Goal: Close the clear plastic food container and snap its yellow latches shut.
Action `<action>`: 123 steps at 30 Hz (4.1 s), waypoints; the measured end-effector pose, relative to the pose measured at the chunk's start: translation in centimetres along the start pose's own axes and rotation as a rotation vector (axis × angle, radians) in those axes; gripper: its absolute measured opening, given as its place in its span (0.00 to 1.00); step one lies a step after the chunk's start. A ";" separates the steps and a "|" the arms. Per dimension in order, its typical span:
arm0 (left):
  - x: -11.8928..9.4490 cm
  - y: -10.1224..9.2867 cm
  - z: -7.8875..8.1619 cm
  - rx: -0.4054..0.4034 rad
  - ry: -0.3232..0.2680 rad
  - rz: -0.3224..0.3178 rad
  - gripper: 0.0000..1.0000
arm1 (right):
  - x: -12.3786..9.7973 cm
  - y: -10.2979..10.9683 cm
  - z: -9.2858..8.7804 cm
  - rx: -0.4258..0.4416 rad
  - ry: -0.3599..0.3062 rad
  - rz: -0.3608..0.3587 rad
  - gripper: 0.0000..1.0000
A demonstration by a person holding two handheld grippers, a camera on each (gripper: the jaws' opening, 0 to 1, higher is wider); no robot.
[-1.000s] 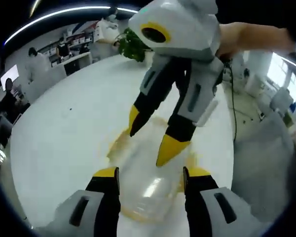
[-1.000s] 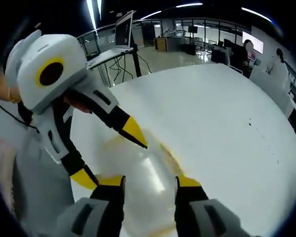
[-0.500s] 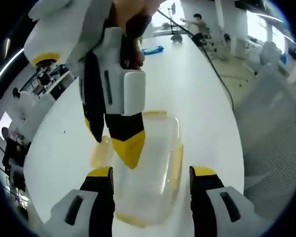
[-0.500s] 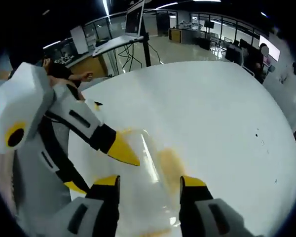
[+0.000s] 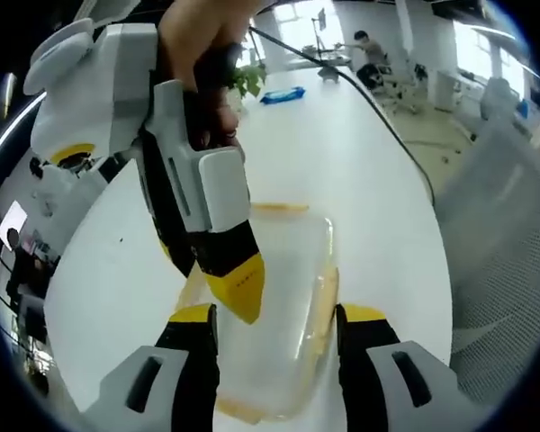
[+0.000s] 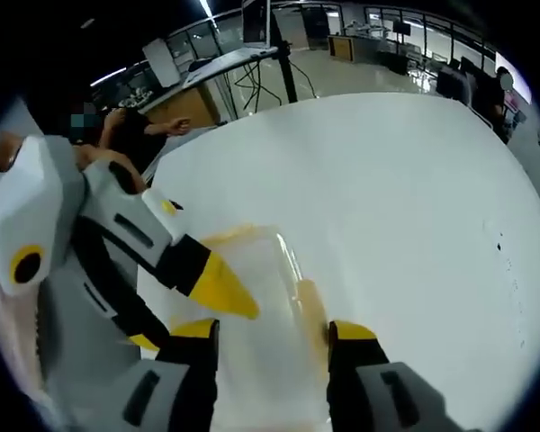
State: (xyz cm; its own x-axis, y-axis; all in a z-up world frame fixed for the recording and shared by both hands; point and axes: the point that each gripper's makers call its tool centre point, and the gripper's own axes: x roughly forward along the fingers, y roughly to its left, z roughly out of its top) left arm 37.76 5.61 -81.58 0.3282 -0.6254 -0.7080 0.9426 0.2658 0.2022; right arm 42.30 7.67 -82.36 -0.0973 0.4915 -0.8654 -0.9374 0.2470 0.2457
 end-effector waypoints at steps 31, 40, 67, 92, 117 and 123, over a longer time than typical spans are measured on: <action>0.6 -0.6 1.1 -0.131 -0.046 -0.056 0.50 | 0.7 1.3 -0.5 -0.118 0.186 0.168 0.41; 0.8 -0.8 1.0 -0.124 -0.041 -0.027 0.52 | 1.1 1.5 -0.7 -0.120 0.258 0.222 0.42; 0.8 -1.1 0.2 0.051 -0.053 0.083 0.50 | 0.8 2.0 -0.8 -0.093 0.099 0.131 0.48; 0.5 -1.4 0.1 0.083 0.007 0.041 0.50 | 0.8 1.7 -0.6 0.041 -0.089 0.012 0.57; -0.9 -0.8 0.2 -0.011 0.023 0.013 0.59 | -1.9 1.2 -1.3 0.199 -0.374 -0.156 0.64; -2.1 -0.2 -0.3 -0.060 0.007 0.003 0.68 | -3.0 1.8 -1.5 0.208 -0.437 -0.142 0.67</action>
State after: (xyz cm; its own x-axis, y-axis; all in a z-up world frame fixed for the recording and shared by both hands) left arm 36.85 7.10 -80.39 0.3304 -0.6193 -0.7123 0.9361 0.3113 0.1635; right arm 40.45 5.42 -79.96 0.2172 0.7338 -0.6438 -0.8403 0.4762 0.2592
